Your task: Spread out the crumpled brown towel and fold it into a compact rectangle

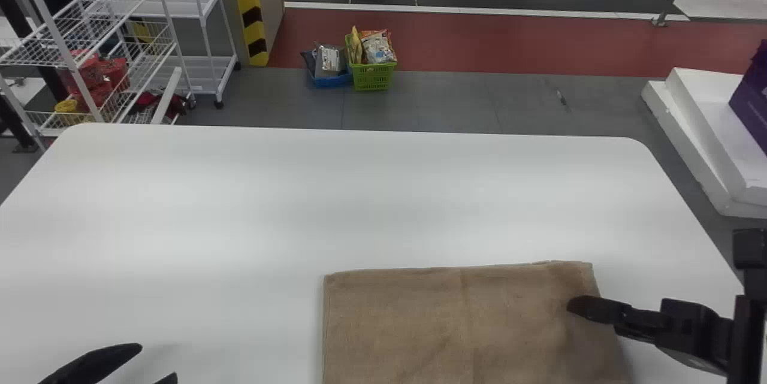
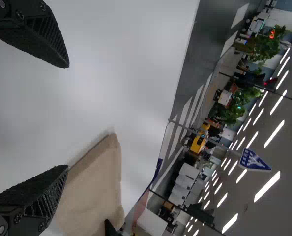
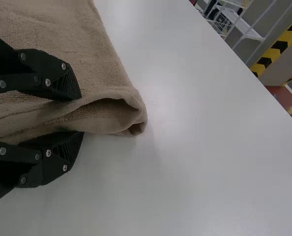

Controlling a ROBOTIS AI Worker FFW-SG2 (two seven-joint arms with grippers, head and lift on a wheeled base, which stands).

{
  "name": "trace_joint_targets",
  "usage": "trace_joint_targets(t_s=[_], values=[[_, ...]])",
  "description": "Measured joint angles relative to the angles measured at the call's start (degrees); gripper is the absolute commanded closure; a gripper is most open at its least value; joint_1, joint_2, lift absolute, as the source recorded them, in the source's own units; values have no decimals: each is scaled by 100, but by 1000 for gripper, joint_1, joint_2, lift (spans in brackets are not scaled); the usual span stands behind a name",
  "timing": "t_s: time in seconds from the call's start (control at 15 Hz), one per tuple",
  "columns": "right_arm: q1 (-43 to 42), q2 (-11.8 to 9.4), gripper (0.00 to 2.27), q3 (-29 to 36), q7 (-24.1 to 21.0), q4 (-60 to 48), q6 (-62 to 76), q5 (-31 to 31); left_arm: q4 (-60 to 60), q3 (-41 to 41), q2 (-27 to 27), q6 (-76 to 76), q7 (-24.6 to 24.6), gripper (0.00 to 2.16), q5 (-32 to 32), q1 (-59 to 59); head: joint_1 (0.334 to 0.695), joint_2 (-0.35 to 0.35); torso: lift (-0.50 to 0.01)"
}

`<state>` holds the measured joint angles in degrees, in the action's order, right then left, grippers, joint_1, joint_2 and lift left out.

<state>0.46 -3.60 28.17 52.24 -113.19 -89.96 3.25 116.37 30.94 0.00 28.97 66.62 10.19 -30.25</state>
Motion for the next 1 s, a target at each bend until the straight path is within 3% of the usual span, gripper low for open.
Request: trace_joint_targets(t_s=[0.33, 0.73, 0.93, 1.0], values=[[9, 24, 1146, 670, 36, -78, 0, -614, 26, 15, 0, 0, 8, 83, 0, -20, 695, -53, -127], [-161, -322, 1146, 1073, 243, -539, 0, -609, 101, -15, 0, 0, 9, 83, 0, -34, 695, -145, -127], [-278, -381, 1139, 805, 270, -872, 0, -611, 107, -18, 0, 0, 9, 83, 0, -48, 695, -136, -127], [-277, -323, 1136, 563, 259, -965, 0, -578, 118, -18, 0, 0, 23, 83, 0, -53, 695, -95, -127]])
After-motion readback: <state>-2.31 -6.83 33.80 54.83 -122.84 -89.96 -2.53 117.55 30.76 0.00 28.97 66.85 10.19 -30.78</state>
